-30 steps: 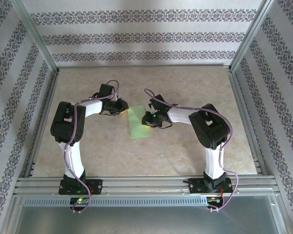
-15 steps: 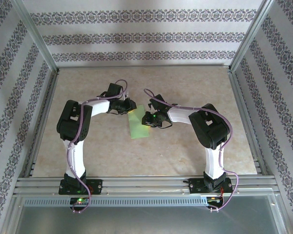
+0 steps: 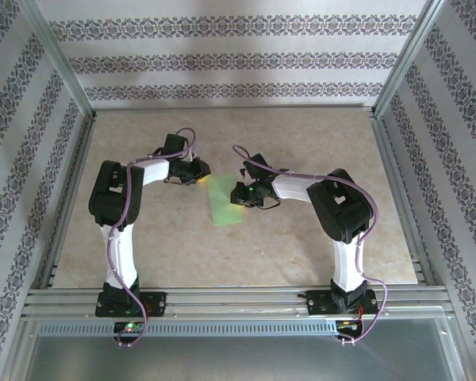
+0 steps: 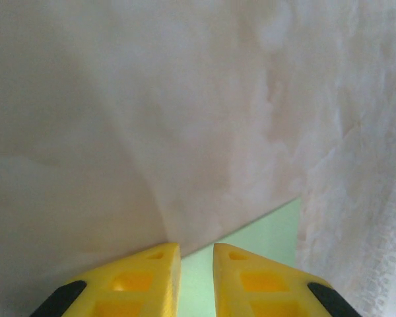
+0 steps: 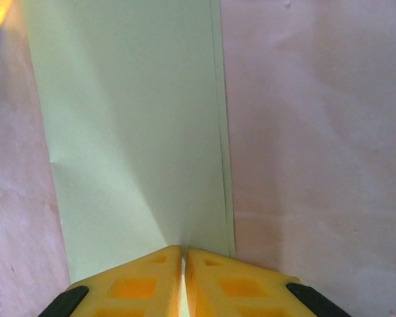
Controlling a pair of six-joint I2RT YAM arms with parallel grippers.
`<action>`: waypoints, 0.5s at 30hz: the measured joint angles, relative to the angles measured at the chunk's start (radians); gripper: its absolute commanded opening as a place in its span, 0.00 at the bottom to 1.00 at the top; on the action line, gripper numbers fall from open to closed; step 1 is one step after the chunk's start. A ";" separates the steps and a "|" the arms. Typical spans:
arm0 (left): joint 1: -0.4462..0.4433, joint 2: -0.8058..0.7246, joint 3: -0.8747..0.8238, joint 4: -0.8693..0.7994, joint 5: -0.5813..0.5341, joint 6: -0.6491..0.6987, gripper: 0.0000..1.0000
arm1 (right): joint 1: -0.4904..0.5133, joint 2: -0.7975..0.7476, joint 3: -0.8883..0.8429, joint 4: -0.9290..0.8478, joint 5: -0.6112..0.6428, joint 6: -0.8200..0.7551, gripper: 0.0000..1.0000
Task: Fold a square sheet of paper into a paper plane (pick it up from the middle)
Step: First fold the square sheet of paper in half at the center of the table.
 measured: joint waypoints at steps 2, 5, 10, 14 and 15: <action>0.020 -0.007 0.001 -0.013 -0.003 0.011 0.22 | 0.000 -0.003 0.005 -0.019 0.002 -0.024 0.21; 0.038 -0.029 0.000 -0.047 -0.015 0.018 0.22 | -0.010 -0.013 0.013 -0.069 0.005 -0.073 0.21; 0.019 -0.137 -0.039 -0.062 -0.007 0.014 0.22 | -0.040 -0.037 0.016 -0.169 0.013 -0.156 0.21; -0.062 -0.187 -0.062 -0.044 0.026 -0.016 0.21 | -0.049 -0.038 0.029 -0.211 0.013 -0.195 0.22; -0.089 -0.185 -0.066 -0.037 0.032 -0.025 0.21 | -0.050 -0.038 0.032 -0.219 0.012 -0.203 0.22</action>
